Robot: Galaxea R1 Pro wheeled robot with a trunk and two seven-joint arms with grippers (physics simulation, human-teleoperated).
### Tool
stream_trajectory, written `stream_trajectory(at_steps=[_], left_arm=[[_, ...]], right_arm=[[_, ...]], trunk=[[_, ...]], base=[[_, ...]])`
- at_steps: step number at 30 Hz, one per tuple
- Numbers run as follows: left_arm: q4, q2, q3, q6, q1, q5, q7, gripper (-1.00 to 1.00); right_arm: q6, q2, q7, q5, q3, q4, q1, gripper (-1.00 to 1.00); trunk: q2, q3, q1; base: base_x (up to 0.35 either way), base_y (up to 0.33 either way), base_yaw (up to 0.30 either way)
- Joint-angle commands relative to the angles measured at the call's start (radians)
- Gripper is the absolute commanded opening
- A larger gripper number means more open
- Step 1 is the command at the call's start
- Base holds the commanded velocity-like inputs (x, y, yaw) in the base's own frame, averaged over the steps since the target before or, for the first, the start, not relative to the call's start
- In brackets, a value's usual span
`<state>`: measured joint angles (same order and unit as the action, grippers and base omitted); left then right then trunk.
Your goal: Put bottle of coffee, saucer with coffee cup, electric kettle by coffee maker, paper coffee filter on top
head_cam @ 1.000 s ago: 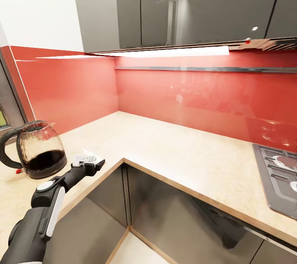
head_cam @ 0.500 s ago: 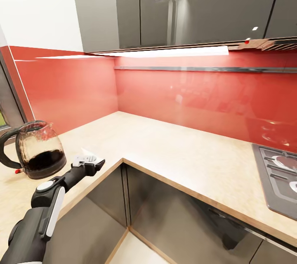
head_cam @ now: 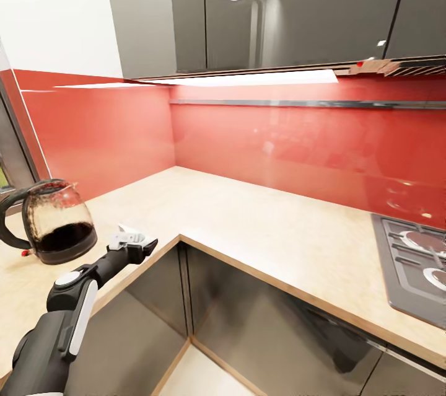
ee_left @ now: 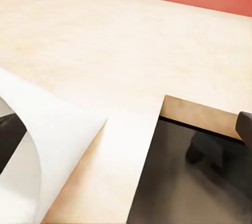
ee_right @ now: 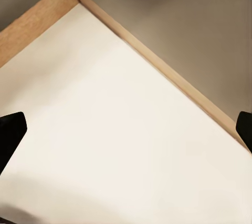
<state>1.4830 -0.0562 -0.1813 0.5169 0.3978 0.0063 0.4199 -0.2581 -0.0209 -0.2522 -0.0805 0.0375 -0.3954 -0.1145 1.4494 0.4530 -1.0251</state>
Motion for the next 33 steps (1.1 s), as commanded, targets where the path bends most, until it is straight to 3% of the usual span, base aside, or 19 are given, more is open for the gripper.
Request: stream_trajectory(at_steps=[1,31,33], left_arm=[[0.001,0.000,-0.001,0.007,0.001,0.001,0.005,1.00],[0.002,-0.001,-0.004,0.008,0.001,0.001,0.005,1.00],[0.014,0.011,0.005,0.002,-0.011,0.013,0.004,1.00]], right_arm=[[-0.004,-0.001,0.002,-0.008,0.002,0.001,-0.001,1.00],[-0.005,-0.001,0.002,-0.008,0.002,0.001,-0.001,1.00],[-0.004,-0.012,0.001,-0.013,0.008,0.009,-0.005,1.00]], trunk=[[0.001,0.001,0.000],[0.001,0.001,0.000],[0.001,0.001,0.000]], base=[[-0.075,-0.046,0.000],[-0.031,0.001,0.000],[0.000,0.000,0.000]])
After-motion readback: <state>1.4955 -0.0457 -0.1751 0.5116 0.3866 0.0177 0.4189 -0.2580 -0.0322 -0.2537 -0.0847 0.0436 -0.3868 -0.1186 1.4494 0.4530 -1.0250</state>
